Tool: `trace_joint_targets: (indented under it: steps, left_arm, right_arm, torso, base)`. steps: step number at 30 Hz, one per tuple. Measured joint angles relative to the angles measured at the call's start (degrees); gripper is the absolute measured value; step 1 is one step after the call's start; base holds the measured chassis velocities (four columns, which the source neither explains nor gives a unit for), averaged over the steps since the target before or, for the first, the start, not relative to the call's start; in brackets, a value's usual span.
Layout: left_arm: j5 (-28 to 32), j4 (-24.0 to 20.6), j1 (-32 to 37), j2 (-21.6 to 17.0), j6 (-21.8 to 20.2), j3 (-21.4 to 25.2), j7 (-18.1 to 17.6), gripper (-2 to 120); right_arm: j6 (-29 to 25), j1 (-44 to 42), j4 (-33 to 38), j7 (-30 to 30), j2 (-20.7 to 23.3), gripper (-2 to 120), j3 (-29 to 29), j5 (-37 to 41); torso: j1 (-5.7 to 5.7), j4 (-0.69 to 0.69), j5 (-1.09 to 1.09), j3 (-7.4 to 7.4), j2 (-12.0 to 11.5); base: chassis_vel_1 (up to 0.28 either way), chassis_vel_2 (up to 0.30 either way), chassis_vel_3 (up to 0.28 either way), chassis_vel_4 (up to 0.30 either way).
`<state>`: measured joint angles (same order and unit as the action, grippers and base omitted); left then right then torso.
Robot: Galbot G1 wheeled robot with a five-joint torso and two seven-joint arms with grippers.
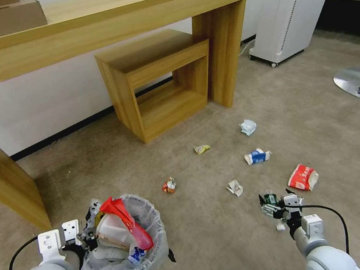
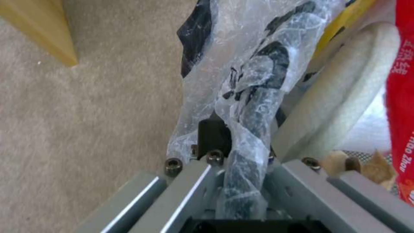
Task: Pick up the trash bin and place the garbage on the floor into it.
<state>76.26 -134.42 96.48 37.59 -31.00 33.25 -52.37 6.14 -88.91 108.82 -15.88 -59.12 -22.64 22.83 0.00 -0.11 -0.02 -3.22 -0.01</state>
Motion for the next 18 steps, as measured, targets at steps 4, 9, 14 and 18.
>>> trace_joint_targets:
  steps: [4, 9, 14, 18]
  left_arm:
    - [-0.22, -0.02, 0.13, 0.20, 0.00, -0.05, -0.01, 0]
    - [-0.29, -0.02, 0.10, 0.38, 0.00, -0.09, 0.00, 0]
    - [-0.31, -0.04, 0.44, 0.57, -0.11, -0.04, -0.09, 0]
    - [-0.32, -0.60, 1.16, 0.69, -0.11, 0.53, -0.13, 0]
  right_arm:
    - [-0.47, 0.29, -0.22, -0.10, 0.12, 100, 0.20, 0.04]
    - [0.43, 1.23, -0.62, -2.69, 1.23, 100, 0.40, -1.42]
    - [3.93, 1.81, -0.83, -3.85, 3.53, 100, -0.34, 0.96]
    - [6.85, 3.33, -2.60, -4.81, 5.77, 100, -1.06, 4.27]
  torso:
    - [0.00, 0.00, 0.01, 0.00, 0.00]
    - [0.01, 0.00, 0.01, 0.00, 0.00]
    - [0.00, 0.00, 0.00, 0.01, 0.00]
    - [0.00, -0.01, 0.02, 0.01, 0.00]
  base:
    - [-0.156, 0.145, 0.163, -0.153]
    - [-0.067, 0.068, 0.052, -0.077]
    - [0.000, 0.000, 0.000, 0.000]
    - [0.000, 0.000, 0.000, 0.000]
